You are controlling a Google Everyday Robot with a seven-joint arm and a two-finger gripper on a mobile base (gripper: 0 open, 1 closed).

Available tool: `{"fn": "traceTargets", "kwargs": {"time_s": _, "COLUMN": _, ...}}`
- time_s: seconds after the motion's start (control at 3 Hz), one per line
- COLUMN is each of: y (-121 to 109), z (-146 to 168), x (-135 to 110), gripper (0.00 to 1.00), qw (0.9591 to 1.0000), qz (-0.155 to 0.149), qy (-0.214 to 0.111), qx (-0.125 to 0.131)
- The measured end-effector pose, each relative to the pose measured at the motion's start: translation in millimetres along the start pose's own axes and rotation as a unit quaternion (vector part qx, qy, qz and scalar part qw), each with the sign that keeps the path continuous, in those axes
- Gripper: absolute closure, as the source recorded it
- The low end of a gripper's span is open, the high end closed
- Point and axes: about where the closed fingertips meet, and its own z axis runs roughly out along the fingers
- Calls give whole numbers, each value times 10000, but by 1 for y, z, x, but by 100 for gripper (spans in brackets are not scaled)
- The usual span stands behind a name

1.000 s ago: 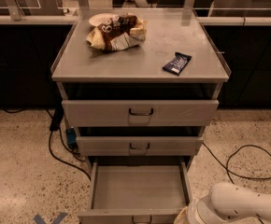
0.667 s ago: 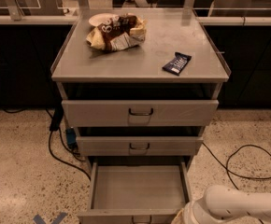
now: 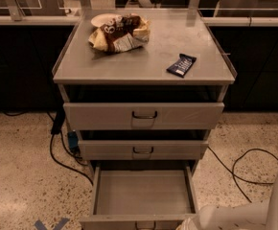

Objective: Close bottom drawer

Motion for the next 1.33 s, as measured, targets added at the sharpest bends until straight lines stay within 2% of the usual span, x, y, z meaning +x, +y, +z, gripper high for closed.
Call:
{"fn": "traceTargets", "kwargs": {"time_s": 0.33, "y": 0, "z": 0, "x": 0, "gripper": 100, "qw": 10000, "qz": 0, "qy": 0, "qx": 0}}
{"fn": "traceTargets", "kwargs": {"time_s": 0.67, "y": -1, "z": 19, "x": 8, "gripper": 100, "qw": 9999, "qz": 89, "qy": -94, "qx": -92}}
{"fn": "traceTargets", "kwargs": {"time_s": 1.33, "y": -21, "z": 81, "x": 20, "gripper": 100, "qw": 9999, "qz": -4, "qy": -109, "qx": -63}}
